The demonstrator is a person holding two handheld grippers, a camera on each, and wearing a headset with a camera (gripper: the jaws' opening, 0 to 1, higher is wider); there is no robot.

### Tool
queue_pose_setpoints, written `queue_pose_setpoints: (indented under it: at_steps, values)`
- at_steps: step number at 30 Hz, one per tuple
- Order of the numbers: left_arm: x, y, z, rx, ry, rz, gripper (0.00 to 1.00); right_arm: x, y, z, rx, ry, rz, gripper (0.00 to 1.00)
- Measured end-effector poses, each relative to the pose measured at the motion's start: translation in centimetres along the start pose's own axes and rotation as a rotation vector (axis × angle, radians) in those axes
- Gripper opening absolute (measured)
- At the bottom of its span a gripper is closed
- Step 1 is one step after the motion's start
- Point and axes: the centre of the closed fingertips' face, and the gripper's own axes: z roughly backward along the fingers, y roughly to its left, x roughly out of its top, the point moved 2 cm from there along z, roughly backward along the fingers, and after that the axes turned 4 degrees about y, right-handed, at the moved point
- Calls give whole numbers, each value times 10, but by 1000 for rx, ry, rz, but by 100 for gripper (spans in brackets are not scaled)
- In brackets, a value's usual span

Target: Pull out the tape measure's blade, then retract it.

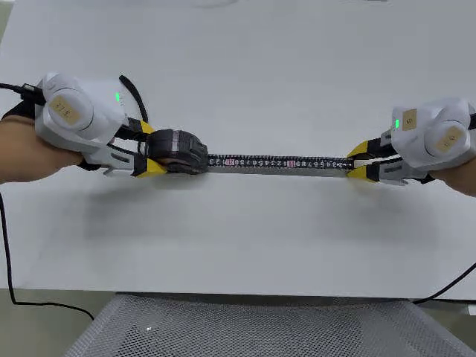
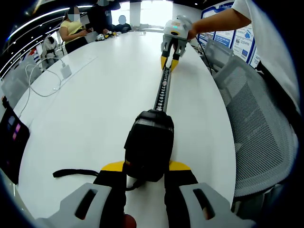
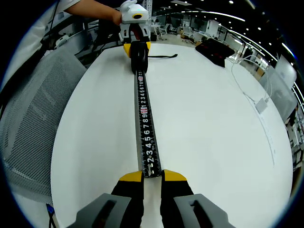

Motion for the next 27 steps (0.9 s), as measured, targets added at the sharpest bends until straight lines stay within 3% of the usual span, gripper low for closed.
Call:
queue_pose_setpoints:
  at_steps: [18,20,21,23,27]
  values:
    - [1,1,-1,8,5,-4,26,0,-1,1,2,29,13,9]
    - [4,2,-2,14,21,39,26,0,-1,1,5,33,15,9]
    - [4,2,-1,25,51,-26,26,0,-1,1,7,39,20,9]
    - [3,1,-2,14,35,15,26,1,-1,1,13,53,21,9]
    - [3,1,-1,15,22,18,26,0,-1,1,18,63,23,9]
